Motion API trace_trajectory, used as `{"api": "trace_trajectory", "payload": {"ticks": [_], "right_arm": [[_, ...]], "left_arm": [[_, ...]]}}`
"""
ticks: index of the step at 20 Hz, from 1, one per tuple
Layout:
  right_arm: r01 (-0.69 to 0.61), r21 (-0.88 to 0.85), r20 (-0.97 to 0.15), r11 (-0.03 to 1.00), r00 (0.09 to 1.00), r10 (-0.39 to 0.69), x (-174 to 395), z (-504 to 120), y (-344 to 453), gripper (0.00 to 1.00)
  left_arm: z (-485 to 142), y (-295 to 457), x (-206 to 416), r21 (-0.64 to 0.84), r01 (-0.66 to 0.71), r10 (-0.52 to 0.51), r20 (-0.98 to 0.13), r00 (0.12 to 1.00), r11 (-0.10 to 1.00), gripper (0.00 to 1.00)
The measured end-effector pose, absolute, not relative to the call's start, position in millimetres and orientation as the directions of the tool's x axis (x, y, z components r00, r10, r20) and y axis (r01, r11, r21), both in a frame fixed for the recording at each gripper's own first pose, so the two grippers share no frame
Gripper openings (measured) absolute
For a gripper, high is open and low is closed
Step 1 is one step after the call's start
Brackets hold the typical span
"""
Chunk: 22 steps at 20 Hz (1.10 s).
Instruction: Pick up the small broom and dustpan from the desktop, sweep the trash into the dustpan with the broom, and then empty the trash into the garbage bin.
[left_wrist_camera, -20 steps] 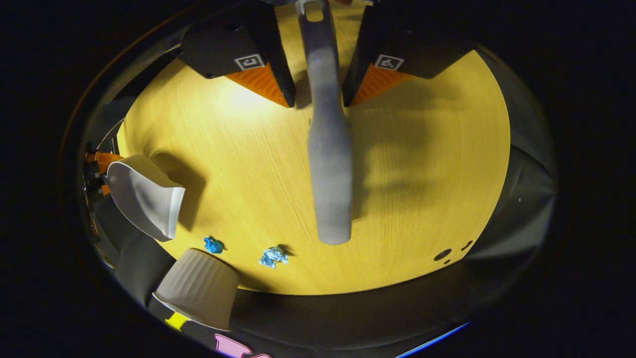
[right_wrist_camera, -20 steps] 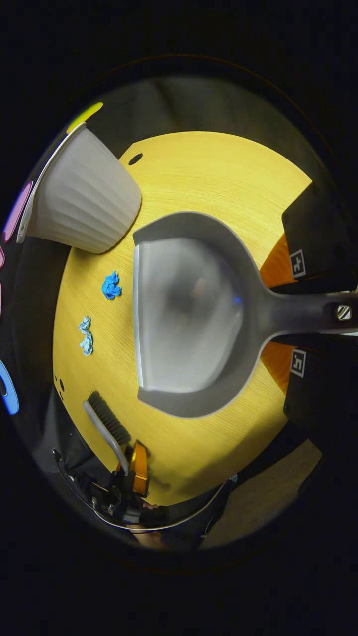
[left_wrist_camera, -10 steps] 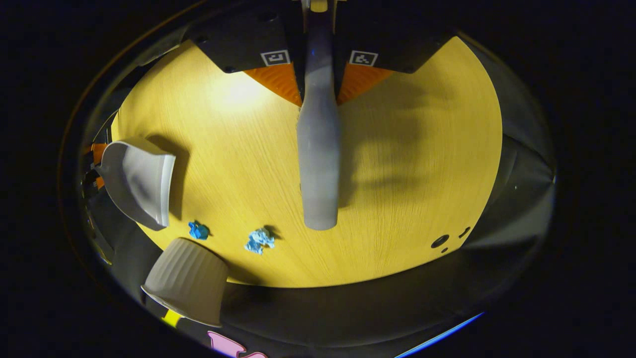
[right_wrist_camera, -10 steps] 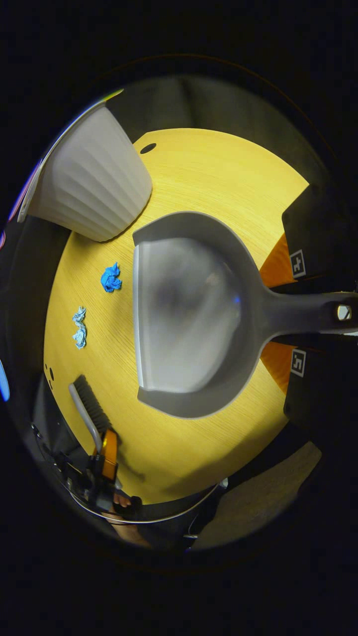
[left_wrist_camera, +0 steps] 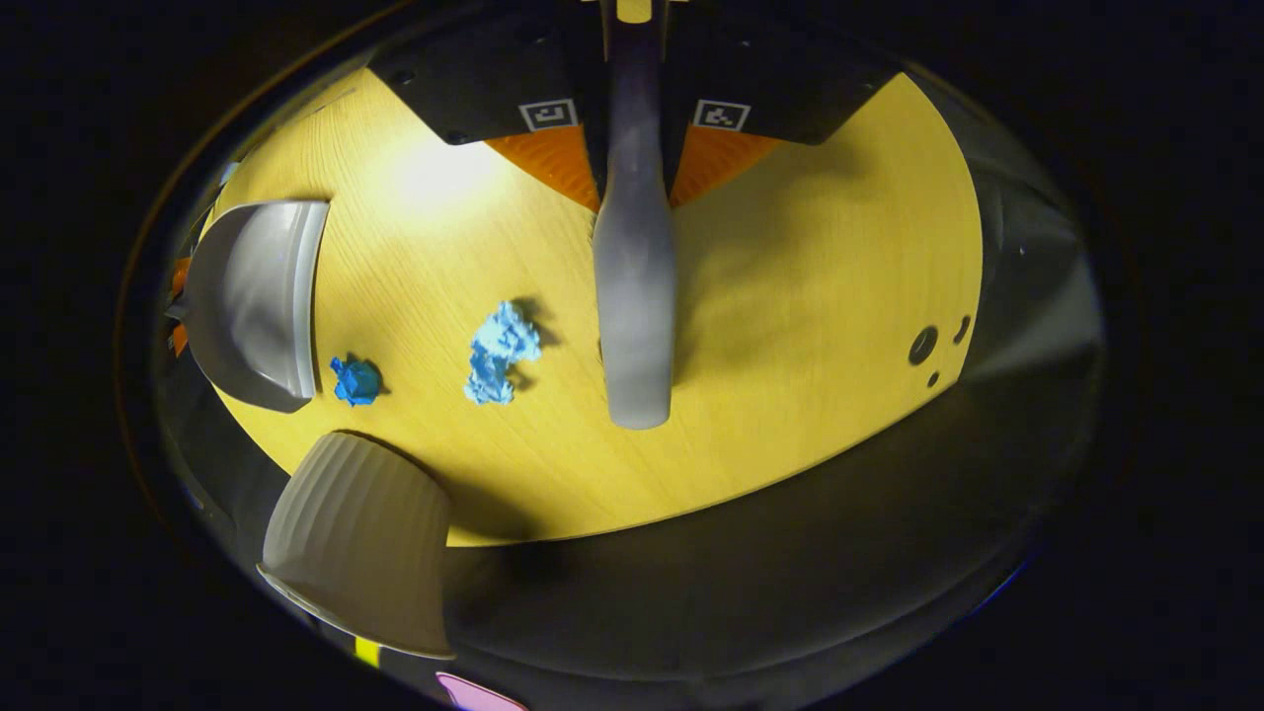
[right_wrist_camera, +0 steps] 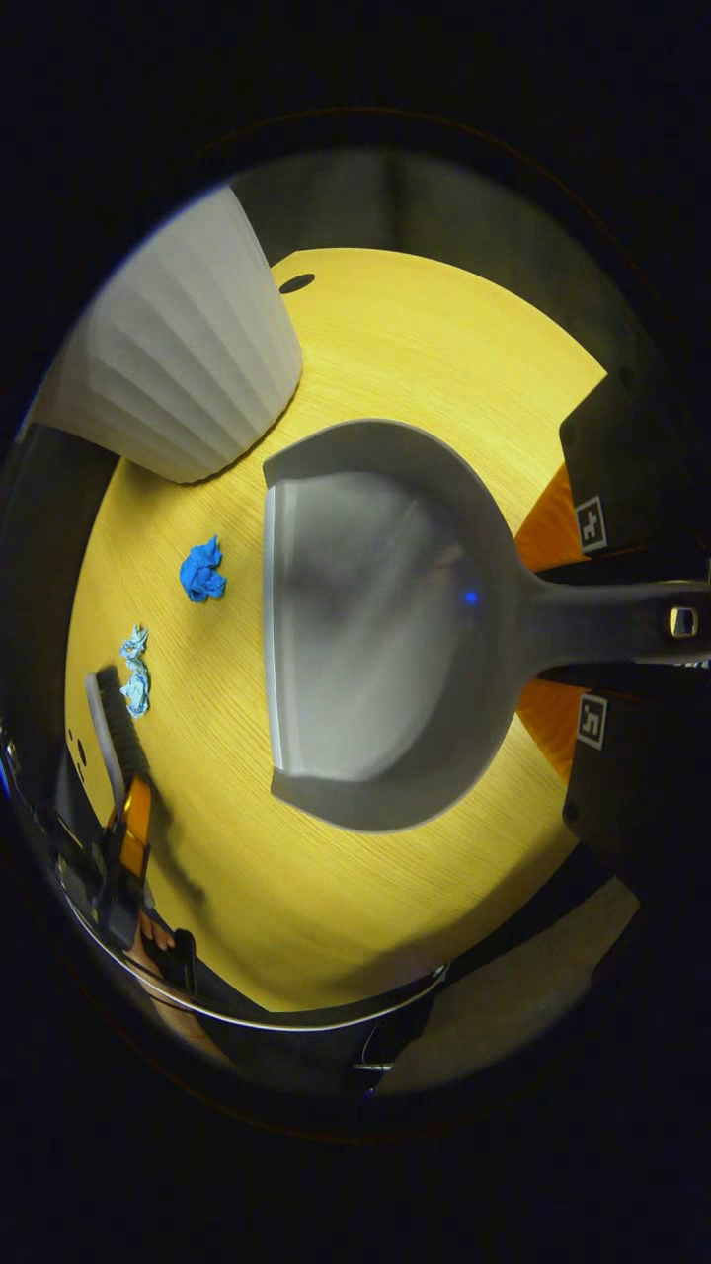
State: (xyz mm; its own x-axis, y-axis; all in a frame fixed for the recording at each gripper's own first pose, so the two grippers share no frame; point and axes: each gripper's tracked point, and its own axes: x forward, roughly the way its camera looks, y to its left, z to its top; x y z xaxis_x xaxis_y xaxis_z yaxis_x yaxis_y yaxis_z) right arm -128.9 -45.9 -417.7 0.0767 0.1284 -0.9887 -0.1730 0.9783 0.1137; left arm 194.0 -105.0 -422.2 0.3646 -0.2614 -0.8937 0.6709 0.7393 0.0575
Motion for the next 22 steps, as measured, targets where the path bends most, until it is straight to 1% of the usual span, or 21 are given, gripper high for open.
{"api": "trace_trajectory", "payload": {"ticks": [3,8,13,17,18,19,20,22], "right_arm": [[-0.182,0.125,-0.987,0.975,0.078,0.141,-124.6,-420.1,-44.8,0.36],[-0.186,0.132,-0.986,0.974,0.076,0.148,-122.4,-415.0,-43.5,0.36],[-0.199,0.130,-0.985,0.971,0.085,0.149,-120.6,-418.8,-44.1,0.36],[-0.207,0.129,-0.985,0.970,0.091,0.150,-120.4,-418.9,-43.2,0.37],[-0.211,0.127,-0.984,0.969,0.092,0.149,-120.0,-419.4,-44.2,0.36],[-0.214,0.126,-0.984,0.969,0.094,0.149,-120.4,-419.8,-44.2,0.36],[-0.216,0.126,-0.984,0.968,0.096,0.150,-120.0,-419.8,-44.2,0.36],[-0.221,0.124,-0.984,0.967,0.102,0.149,-116.8,-416.5,-43.5,0.36]], "left_arm": [[-425.8,-132.2,197.4,0.045,0.725,-0.294,-0.895,0.335,0.688,0.28],[-424.2,-161.5,182.5,-0.002,0.789,-0.348,-0.898,0.268,0.615,0.28],[-417.1,-191.3,146.8,-0.086,0.855,-0.423,-0.891,0.164,0.511,0.28],[-415.7,-214.9,115.9,-0.122,0.905,-0.466,-0.880,0.091,0.407,0.28],[-414.4,-222.1,105.1,-0.135,0.915,-0.477,-0.876,0.068,0.379,0.31],[-412.5,-228.0,95.3,-0.149,0.924,-0.488,-0.872,0.045,0.351,0.28],[-412.9,-232.2,88.0,-0.160,0.933,-0.497,-0.867,0.023,0.323,0.31],[-410.3,-238.6,72.5,-0.202,0.935,-0.516,-0.856,-0.024,0.291,0.31]]}}
